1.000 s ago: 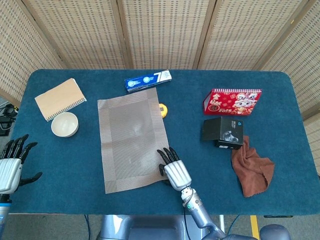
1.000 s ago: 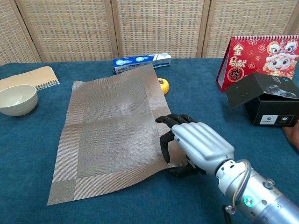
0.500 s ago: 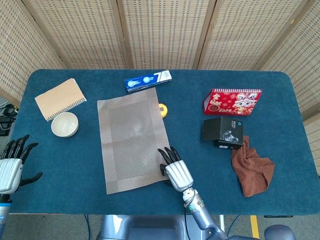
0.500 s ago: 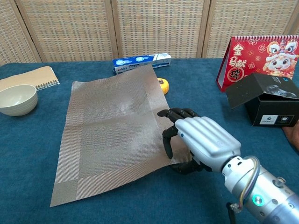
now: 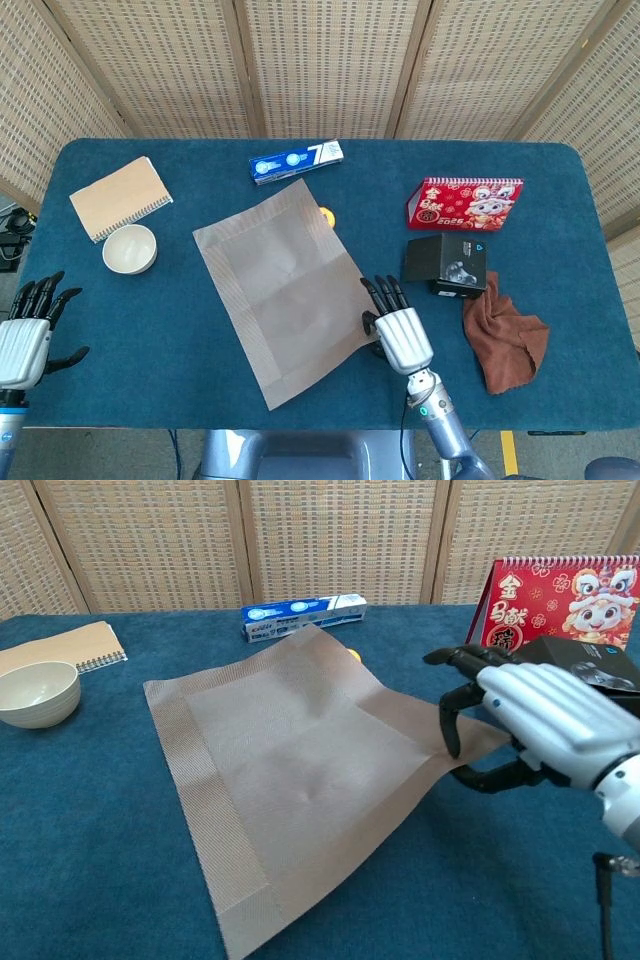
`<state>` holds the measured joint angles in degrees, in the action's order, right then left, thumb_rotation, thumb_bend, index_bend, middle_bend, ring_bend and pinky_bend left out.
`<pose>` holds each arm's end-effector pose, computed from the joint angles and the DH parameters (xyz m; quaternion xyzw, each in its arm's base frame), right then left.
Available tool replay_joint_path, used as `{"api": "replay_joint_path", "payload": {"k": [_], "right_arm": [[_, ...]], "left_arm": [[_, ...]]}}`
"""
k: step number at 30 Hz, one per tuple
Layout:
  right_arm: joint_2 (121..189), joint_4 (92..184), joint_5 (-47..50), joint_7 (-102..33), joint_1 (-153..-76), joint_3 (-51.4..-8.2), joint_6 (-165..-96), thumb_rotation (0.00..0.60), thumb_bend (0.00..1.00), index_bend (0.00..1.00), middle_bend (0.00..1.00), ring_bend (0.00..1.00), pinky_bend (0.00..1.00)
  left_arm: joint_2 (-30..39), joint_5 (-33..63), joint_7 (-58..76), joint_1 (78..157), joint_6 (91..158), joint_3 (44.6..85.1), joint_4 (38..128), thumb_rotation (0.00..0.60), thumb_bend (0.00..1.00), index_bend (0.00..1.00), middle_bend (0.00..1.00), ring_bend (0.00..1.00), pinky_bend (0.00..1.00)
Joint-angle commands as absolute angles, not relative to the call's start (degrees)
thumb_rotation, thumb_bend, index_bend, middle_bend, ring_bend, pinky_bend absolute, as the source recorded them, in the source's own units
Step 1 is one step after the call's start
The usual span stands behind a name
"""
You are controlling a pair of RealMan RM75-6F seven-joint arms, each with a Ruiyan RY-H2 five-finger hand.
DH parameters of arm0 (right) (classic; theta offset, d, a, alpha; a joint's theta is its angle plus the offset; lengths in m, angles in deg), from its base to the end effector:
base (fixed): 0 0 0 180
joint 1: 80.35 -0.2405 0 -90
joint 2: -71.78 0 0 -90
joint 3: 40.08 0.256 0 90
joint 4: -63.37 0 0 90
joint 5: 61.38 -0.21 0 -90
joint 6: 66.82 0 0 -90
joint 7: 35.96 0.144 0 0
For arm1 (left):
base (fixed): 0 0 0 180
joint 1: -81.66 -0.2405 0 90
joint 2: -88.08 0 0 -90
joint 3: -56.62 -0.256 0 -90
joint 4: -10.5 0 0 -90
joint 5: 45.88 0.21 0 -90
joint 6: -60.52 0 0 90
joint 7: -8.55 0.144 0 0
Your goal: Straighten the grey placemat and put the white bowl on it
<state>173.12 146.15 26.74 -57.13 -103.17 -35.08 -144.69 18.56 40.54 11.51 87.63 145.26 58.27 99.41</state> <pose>-0.1597 -0.2417 -0.0369 0.6740 -0.3310 0.4832 0.4503 -0.3114 0.1829 0.1297 -0.6092 -0.3830 -0.3828 0.5794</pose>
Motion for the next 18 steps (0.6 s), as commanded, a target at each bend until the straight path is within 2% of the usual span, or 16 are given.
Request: {"api": "replay_joint_path", "payload": {"k": [1,8,12,18], "right_arm": [[168.1,148.6,26.3,-57.9,-102.2,-33.4,-146.3,0.600,0.58,0.66,0.14,0.00,0.00],[162.6,151.1,24.3,-58.9,-102.3,-30.5,-146.3,0.600,0.57,0.66,0.14,0.00,0.00],[158.8,152.3,21.6,-60.3,-103.4,-27.3,-144.9,0.600,0.56,0.66,0.14,0.00,0.00],[157.1,151.8,18.5,-62.9,-105.5,-24.7,-142.7,0.600,0.55,0.66,0.15,0.00,0.00]], "left_arm": [[18.4,40.8,11.9,87.5,145.5,58.2,99.5,0.600,0.09,0.18,0.00,0.00,0.00],[18.2,40.7,12.3,87.5,145.5,58.2,99.3,0.600,0.09,0.18,0.00,0.00,0.00],[17.9,40.8,12.9,87.6,145.4,58.1,99.2,0.600,0.09,0.18,0.00,0.00,0.00],[17.5,40.6,13.7,87.7,145.0,58.1,99.1,0.600,0.09,0.18,0.00,0.00,0.00]]}}
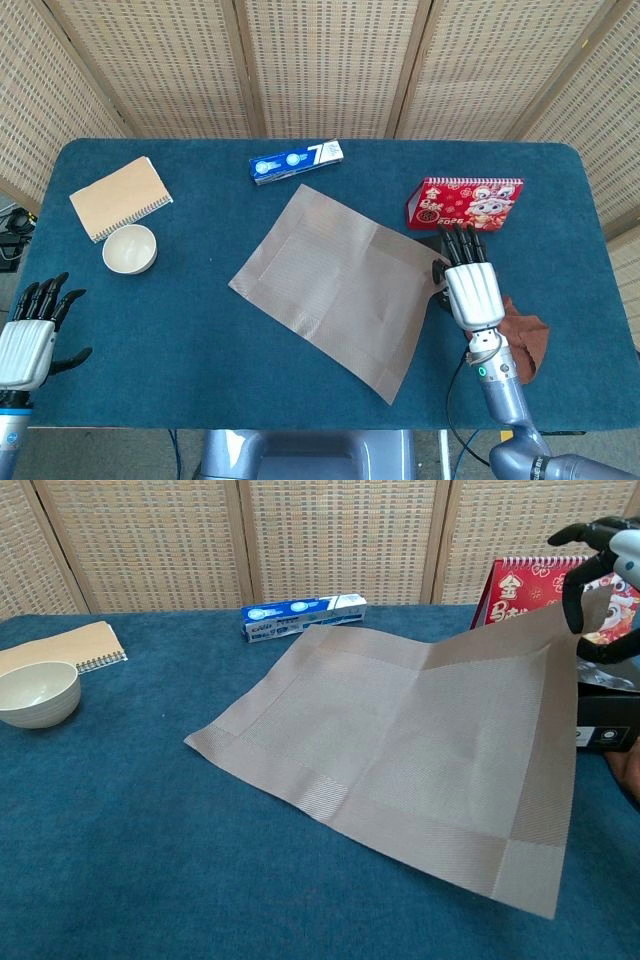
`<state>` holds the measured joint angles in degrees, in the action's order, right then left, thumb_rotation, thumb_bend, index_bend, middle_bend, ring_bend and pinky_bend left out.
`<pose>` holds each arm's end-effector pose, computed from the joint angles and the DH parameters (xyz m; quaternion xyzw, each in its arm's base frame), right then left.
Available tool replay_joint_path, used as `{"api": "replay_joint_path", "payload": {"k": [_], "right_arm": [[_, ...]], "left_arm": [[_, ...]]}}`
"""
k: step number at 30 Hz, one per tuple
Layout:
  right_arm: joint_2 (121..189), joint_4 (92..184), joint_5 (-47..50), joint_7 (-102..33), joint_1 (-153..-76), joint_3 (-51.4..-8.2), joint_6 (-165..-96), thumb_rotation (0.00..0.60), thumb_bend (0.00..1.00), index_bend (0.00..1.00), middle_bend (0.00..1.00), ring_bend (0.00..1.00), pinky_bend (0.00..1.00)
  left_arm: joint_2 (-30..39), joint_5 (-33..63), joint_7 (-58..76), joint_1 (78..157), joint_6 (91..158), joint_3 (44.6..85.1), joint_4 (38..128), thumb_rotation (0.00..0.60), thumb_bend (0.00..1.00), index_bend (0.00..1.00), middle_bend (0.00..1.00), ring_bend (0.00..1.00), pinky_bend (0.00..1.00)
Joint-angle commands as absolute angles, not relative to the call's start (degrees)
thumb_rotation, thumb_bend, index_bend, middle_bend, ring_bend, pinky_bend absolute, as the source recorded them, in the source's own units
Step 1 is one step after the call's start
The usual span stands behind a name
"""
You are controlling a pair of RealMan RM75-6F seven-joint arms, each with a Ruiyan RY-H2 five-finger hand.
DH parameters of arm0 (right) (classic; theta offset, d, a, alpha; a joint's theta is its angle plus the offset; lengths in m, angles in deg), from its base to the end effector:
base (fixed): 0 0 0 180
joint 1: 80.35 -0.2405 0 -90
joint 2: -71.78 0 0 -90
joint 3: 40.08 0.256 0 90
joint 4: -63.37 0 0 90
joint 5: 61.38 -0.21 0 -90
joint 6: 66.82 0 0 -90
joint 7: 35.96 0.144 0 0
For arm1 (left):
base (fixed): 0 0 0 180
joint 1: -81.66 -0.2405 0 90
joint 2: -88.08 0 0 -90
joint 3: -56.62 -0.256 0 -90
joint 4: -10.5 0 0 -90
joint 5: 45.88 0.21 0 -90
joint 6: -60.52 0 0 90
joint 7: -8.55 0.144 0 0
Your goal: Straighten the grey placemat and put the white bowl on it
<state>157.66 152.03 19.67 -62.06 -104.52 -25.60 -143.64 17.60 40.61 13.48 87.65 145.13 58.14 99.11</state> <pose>-0.1914 -0.2993 0.0615 0.6408 -0.2688 0.4430 0.5666 -0.3106 0.1824 0.1240 -0.6153 -0.3768 -0.3750 0.5821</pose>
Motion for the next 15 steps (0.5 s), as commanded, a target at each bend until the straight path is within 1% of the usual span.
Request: {"api": "replay_joint_path", "payload": {"k": [1,8,12,13,15], "right_arm": [[157.1,151.6,18.2,-63.1,-105.8,-24.4,-142.4,0.600,0.55,0.66,0.15,0.00,0.00],[156.8,150.0,14.1,-65.7,-108.4,-21.9,-139.8,0.600,0.54,0.66,0.15,0.00,0.00],[156.8,148.8,12.2,-66.2,-109.3,-21.2,-139.1,0.600,0.52,0.65,0.14,0.00,0.00],[156.7,148.6,12.1,-66.0,-109.4,-21.2,-139.2,0.600,0.51,0.63,0.12,0.00,0.00],[156.6,148.0,11.9,-65.7,-109.4,-21.4,-139.3,0.600,0.48,0.54,0.06,0.00,0.00]], "left_arm": [[17.4,40.5,13.7,87.7,145.0,58.1,99.1,0.600,0.09,0.18,0.00,0.00,0.00],[17.2,40.2,14.1,87.8,144.8,58.3,98.9,0.600,0.09,0.18,0.00,0.00,0.00],[17.0,39.8,14.2,87.9,144.4,58.4,98.6,0.600,0.09,0.18,0.00,0.00,0.00],[16.9,39.7,14.2,87.9,144.4,58.4,98.5,0.600,0.09,0.18,0.00,0.00,0.00],[16.8,39.6,14.3,88.0,144.2,58.4,98.3,0.600,0.09,0.18,0.00,0.00,0.00]]}}
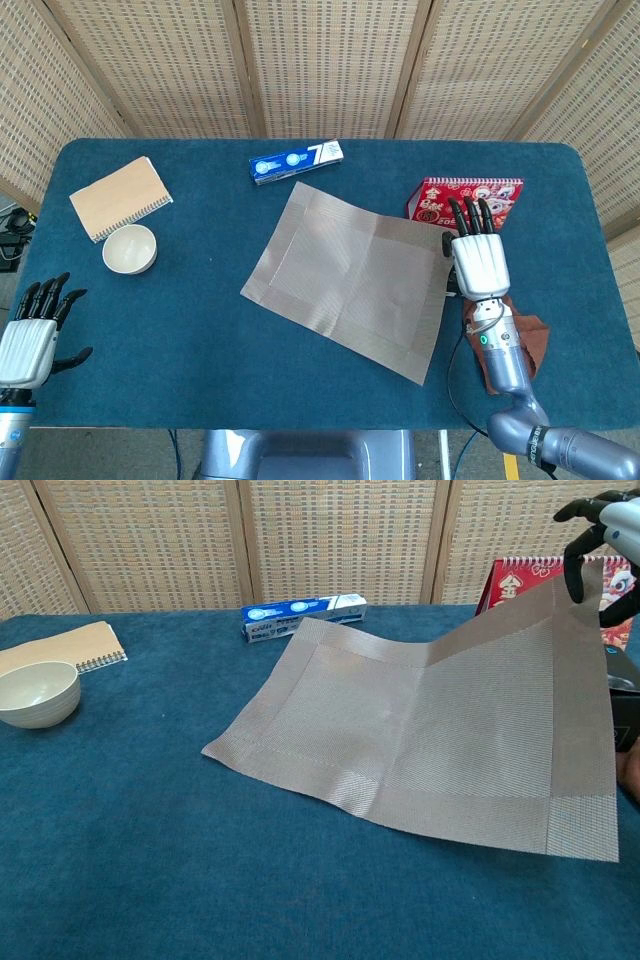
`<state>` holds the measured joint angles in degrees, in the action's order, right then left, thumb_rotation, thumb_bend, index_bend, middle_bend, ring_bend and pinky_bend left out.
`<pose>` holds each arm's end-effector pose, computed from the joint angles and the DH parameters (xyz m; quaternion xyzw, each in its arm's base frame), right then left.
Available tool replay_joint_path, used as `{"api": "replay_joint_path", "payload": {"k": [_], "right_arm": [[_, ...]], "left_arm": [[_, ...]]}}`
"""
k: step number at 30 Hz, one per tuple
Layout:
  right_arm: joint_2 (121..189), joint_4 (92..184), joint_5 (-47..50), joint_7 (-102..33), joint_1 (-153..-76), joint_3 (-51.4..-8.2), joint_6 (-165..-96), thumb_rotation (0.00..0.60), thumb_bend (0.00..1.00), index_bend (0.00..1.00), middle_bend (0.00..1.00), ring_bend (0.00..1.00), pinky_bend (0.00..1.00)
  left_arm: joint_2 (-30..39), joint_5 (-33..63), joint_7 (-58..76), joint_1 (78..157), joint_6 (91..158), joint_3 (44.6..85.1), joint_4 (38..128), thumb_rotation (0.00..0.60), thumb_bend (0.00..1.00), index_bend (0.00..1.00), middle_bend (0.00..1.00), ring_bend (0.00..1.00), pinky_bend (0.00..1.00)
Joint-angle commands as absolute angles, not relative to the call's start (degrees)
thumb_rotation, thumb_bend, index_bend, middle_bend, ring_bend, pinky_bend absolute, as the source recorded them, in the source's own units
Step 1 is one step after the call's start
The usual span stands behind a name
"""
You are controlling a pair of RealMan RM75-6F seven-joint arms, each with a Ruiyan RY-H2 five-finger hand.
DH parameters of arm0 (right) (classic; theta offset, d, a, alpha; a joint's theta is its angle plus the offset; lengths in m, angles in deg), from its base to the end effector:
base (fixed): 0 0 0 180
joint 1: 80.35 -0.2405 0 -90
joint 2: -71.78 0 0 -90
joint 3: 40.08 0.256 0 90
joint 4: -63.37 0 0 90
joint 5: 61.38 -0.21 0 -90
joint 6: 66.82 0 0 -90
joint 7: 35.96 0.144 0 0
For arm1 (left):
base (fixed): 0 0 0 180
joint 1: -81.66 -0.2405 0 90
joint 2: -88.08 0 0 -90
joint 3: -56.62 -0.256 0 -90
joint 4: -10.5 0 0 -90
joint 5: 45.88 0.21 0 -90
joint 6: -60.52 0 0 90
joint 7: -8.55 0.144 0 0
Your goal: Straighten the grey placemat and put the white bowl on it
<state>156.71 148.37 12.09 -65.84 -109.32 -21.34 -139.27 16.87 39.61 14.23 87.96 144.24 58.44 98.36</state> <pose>-0.1921 -0.3403 0.0757 0.6363 -0.2574 0.4061 0.6032 -0.3136 0.1853 0.1205 -0.6157 -0.3783 -0.3664 0.5861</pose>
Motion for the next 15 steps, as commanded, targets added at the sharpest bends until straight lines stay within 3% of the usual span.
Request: {"api": "replay_joint_path", "payload": {"k": [1,5,10,15], "right_arm": [[156.4,147.8,11.6,-66.0,-109.4,-21.6,-139.2,0.600,0.45,0.46,0.02,0.00,0.00],[154.8,149.2,8.6,-67.7,-108.6,-21.9,-138.8,0.600,0.31,0.22,0.00,0.00,0.00],[152.0,151.8,8.0,-65.9,-106.6,-21.9,-141.3,0.600,0.27,0.14,0.00,0.00,0.00],[148.7,154.9,10.2,-60.2,-102.9,-23.6,-144.7,0.600,0.23,0.12,0.00,0.00,0.00]], "left_arm": [[16.8,39.5,14.3,88.0,144.1,58.4,98.3,0.600,0.09,0.18,0.00,0.00,0.00],[16.6,39.5,14.5,88.1,144.0,58.4,98.1,0.600,0.09,0.18,0.00,0.00,0.00],[16.6,39.5,14.3,88.1,144.1,58.5,98.0,0.600,0.09,0.17,0.00,0.00,0.00],[16.3,40.0,14.2,88.1,144.4,58.5,97.8,0.600,0.09,0.16,0.00,0.00,0.00]]}}
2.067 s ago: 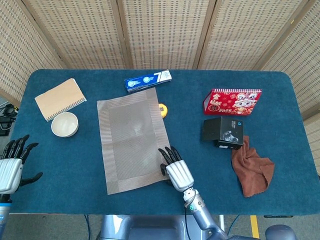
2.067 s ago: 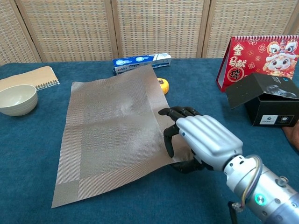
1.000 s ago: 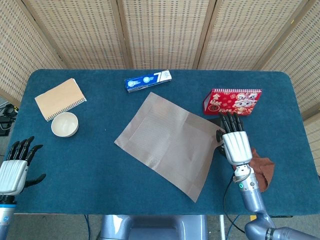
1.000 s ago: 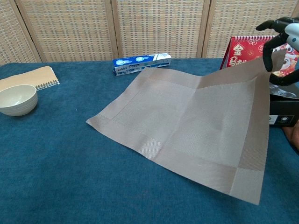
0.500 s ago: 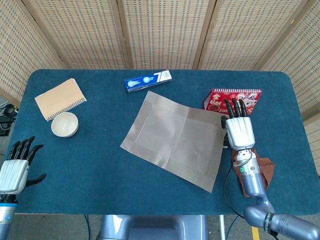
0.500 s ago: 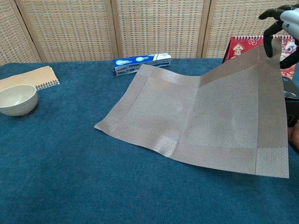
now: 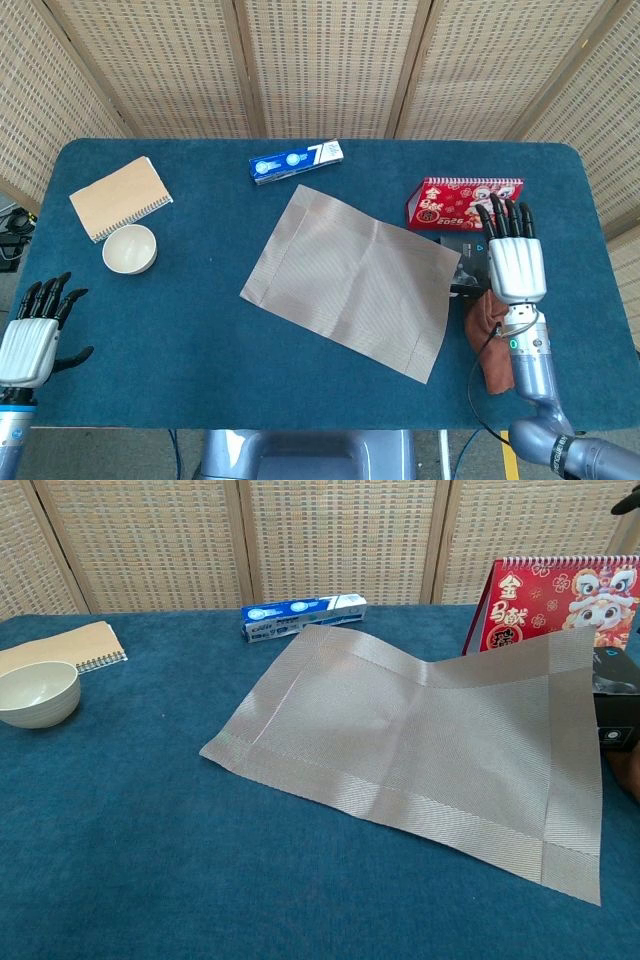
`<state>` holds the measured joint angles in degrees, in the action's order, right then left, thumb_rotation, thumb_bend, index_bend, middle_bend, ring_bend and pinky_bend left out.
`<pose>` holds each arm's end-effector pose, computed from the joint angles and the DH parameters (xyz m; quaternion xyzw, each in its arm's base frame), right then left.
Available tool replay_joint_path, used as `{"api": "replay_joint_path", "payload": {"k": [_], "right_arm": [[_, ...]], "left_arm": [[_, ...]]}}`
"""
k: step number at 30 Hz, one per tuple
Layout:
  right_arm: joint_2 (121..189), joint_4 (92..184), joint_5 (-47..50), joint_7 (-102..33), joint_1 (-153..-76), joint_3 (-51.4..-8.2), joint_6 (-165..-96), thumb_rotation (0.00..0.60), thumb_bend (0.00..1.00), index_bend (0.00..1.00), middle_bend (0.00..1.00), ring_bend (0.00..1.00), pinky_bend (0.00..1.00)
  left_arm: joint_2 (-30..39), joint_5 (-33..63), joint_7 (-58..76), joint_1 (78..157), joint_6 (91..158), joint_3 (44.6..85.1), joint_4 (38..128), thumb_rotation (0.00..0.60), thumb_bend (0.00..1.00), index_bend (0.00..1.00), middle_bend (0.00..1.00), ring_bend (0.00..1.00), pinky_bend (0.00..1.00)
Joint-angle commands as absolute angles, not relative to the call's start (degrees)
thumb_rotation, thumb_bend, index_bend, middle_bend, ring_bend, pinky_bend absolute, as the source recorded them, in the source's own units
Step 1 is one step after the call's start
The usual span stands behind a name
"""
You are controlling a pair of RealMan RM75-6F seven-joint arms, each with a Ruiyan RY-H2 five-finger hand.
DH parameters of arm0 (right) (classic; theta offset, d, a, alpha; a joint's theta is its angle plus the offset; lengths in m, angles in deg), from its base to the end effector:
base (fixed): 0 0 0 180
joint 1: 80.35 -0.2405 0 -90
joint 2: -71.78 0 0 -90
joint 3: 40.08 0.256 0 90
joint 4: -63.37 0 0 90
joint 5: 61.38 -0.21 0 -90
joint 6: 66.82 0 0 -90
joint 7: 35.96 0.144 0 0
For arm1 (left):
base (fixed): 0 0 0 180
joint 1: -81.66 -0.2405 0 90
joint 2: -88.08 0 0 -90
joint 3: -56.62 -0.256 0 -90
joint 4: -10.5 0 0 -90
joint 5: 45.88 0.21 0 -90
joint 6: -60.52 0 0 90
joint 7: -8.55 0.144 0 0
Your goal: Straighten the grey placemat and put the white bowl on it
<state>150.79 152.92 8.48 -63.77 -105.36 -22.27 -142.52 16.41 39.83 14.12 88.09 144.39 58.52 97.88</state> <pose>-0.2212 -0.3236 0.1090 0.6019 -0.2887 0.3924 0.6327 -0.3132 0.1864 0.1190 -0.6160 -0.3762 -0.3694 0.5853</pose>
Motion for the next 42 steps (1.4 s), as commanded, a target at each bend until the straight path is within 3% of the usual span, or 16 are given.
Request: {"api": "replay_joint_path", "payload": {"k": [1,8,14,27,36,42], "right_arm": [[147.8,155.5,11.5,-58.2,-101.7,-24.6,-145.7,0.600,0.22,0.12,0.00,0.00,0.00],[144.0,154.8,18.3,-43.6,-92.6,-32.0,-152.7,0.600,0.16,0.11,0.00,0.00,0.00],[143.0,149.5,22.1,-35.6,-88.8,-35.1,-156.0,0.600,0.13,0.11,0.00,0.00,0.00],[140.7,148.6,23.8,-25.6,-87.5,-34.4,-156.8,0.600,0.12,0.10,0.00,0.00,0.00],[139.6,149.3,24.5,-21.1,-87.4,-34.3,-155.9,0.600,0.12,0.10,0.00,0.00,0.00],[139.0,149.5,24.2,-18.6,-87.3,-33.8,-155.5,0.600,0.12,0.10,0.00,0.00,0.00]], "left_arm": [[16.2,40.0,14.3,88.2,144.4,58.4,97.7,0.600,0.09,0.16,0.00,0.00,0.00],[16.4,40.3,14.4,89.4,143.1,58.8,98.8,0.600,0.09,0.15,0.00,0.00,0.00],[16.7,41.2,16.8,92.1,140.8,59.8,101.5,0.600,0.09,0.15,0.00,0.00,0.00],[9.3,39.8,28.1,103.0,130.0,64.0,99.2,0.600,0.09,0.15,0.00,0.00,0.00],[-2.6,34.5,35.0,111.0,122.4,66.6,89.0,0.600,0.09,0.33,0.00,0.00,0.00],[-9.0,32.6,37.4,114.1,120.8,67.2,82.1,0.600,0.09,0.33,0.00,0.00,0.00]]}}
